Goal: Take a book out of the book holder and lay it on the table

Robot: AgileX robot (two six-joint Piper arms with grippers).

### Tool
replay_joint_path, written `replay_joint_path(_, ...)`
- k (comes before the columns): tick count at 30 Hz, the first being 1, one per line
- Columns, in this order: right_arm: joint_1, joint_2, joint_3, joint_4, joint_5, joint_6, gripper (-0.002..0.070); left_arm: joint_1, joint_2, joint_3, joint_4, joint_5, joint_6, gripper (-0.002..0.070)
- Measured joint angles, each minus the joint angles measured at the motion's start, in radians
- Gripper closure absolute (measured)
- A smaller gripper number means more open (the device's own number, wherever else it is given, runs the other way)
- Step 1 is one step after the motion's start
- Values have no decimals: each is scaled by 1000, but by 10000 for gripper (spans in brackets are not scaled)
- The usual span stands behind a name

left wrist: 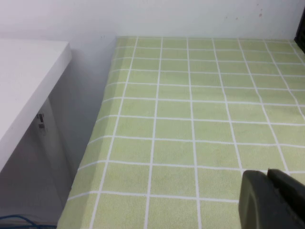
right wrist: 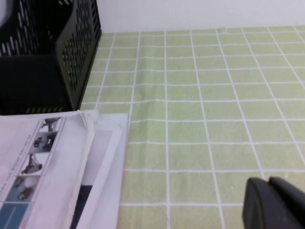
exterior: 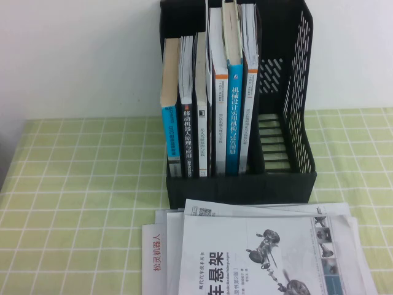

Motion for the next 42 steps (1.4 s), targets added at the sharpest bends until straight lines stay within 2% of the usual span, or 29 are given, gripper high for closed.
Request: replay_joint_path(42,-20,0,0,0,0,0,678,0,0,0,0,0,0,678)
